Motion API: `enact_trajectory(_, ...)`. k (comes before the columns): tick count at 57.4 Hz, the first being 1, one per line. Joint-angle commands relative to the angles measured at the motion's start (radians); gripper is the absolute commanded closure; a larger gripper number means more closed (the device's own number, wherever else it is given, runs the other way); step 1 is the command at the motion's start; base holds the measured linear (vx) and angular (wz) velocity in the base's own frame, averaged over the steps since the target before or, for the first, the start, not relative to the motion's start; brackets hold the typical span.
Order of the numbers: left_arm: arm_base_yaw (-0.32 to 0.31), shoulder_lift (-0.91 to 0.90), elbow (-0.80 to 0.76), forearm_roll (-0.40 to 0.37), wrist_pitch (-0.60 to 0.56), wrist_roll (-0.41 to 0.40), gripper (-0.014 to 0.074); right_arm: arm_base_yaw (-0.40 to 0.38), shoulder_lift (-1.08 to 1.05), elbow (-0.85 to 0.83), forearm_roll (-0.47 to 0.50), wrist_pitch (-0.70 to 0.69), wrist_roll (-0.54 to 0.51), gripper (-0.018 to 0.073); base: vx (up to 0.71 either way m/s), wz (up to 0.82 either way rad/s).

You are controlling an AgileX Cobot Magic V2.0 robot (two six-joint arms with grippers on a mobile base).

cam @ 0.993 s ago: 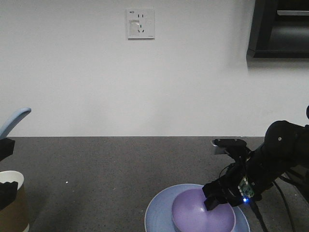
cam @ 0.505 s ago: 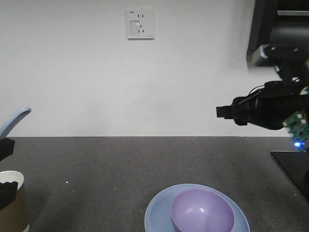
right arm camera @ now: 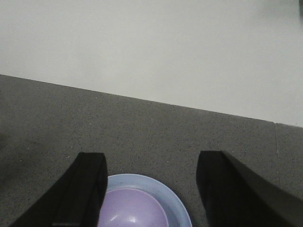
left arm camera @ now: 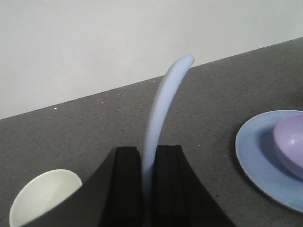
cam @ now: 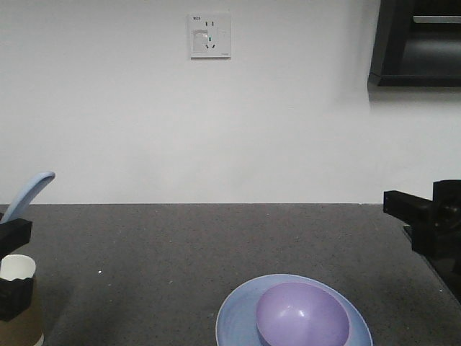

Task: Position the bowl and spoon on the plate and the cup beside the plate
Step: 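Open the right gripper and raise it away from the bowl, then move the left gripper over the bowl and drop the spoon inside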

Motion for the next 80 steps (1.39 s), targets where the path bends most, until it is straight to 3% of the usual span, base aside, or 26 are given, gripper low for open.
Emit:
enact_trajectory(1, -0.003, 0.001, -0.028, 0.004, -0.141, 0.003, 0.0596, -0.004, -0.039, -0.008, 0.016, -0.075, -0.005, 0.0083, 0.00, 0.00)
enact_trajectory(15, -0.003, 0.146, -0.031, -0.035, -0.576, 0.000, 0.0596, -0.004, -0.051, -0.002, 0.025, -0.072, 0.006, 0.0083, 0.00, 0.00)
enact_trajectory(26, -0.003, 0.356, -0.104, -0.054, -0.680, 0.000, 0.0596, -0.004, -0.051, -0.002, 0.026, -0.071, 0.009, 0.0083, 0.00, 0.00)
enact_trajectory(37, -0.003, 0.564, -0.218, -0.056, -0.882, -0.008, 0.0596, -0.004, -0.051, -0.002, 0.027, -0.071, 0.009, 0.0083, 0.00, 0.00)
enact_trajectory(51, -0.003, 0.777, -0.289, -0.103, -0.999, -0.005, 0.0596, -0.004, -0.051, -0.002, 0.027, -0.071, 0.009, 0.0083, 0.00, 0.00)
enact_trajectory(80, -0.003, 0.996, -0.397, -0.102, -0.998, -0.003, 0.0571, -0.004, -0.051, -0.002, 0.026, -0.070, 0.009, 0.0083, 0.00, 0.00)
